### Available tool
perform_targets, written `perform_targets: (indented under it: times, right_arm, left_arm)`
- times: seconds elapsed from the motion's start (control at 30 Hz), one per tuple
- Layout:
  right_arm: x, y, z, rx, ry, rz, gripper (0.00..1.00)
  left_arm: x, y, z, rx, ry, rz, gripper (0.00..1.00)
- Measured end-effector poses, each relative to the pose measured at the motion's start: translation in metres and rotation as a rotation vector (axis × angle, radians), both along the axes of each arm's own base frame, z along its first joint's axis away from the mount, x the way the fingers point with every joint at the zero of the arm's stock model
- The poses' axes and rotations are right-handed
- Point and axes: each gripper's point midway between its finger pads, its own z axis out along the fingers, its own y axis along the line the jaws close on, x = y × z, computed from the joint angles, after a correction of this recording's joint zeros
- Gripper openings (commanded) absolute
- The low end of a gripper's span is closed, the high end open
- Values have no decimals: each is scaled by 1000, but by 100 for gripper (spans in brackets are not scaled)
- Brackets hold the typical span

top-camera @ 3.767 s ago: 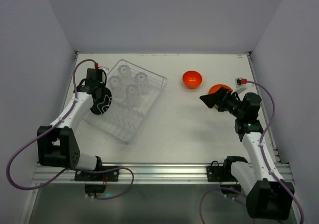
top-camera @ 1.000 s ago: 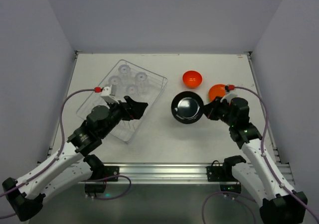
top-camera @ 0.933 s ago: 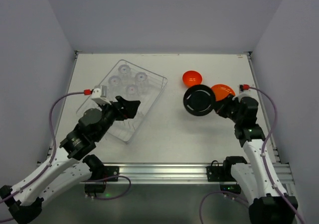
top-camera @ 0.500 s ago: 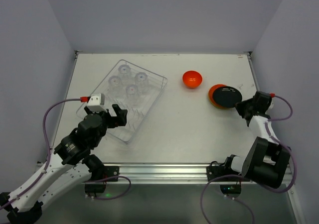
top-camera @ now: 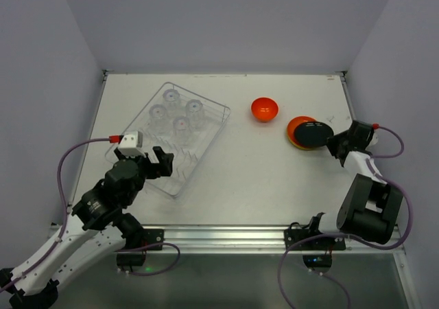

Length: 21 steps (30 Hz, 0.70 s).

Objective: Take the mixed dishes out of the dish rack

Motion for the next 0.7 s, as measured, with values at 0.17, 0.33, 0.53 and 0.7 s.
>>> perform_targets:
  times: [0.17,0.33,0.53,0.7]
  right_arm:
    - [16,10,11,-25,-16,71,41]
    - [27,22,12,-44,-9,141,55]
    - [18,25,3,-50,43,167,63]
    - [8,45,31,-136,-2,241,99]
  left_arm:
    - [1,-3,-5,18,18,-13,100]
    - [1,-5,-6,25,20,-24,100]
    - [1,-6,-8,33,30,-27,100]
    - [4,-6,-14,52,47,-19,100]
